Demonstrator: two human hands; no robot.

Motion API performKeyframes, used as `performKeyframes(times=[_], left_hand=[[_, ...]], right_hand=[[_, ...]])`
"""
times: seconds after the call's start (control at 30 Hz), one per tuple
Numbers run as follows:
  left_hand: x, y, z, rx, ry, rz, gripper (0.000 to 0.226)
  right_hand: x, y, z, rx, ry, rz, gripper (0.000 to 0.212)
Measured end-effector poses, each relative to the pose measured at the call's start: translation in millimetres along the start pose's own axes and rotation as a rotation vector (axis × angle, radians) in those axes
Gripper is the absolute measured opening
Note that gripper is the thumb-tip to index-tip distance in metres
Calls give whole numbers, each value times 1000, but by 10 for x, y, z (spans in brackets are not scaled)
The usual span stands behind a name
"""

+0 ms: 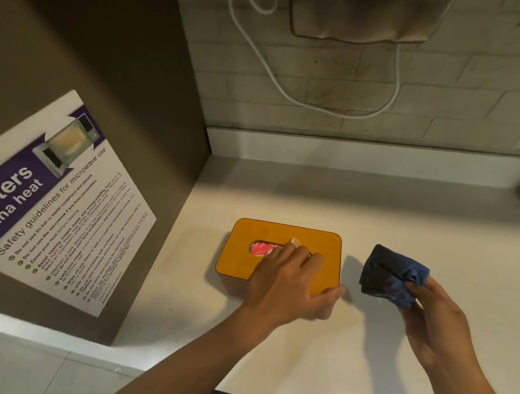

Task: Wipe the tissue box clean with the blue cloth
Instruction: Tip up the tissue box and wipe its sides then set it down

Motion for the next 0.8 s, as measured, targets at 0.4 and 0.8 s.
performKeyframes(times=[0.4,0.8], left_hand=[[134,-188,-212,19,84,30,63],[150,-308,-312,-4,140,49,70]], right_hand=[[-69,27,184,241,20,28,34],[139,244,405,74,-124,94,36]])
Point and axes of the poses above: each hand's wrist, its own x-axis towards the middle knuckle, its own z-axis out of the back of the hand, y = z × x, the point moved 5 cm from there along x, towards the middle knuckle, and after that the axes turned 14 degrees about y, right-handed, at the moved point
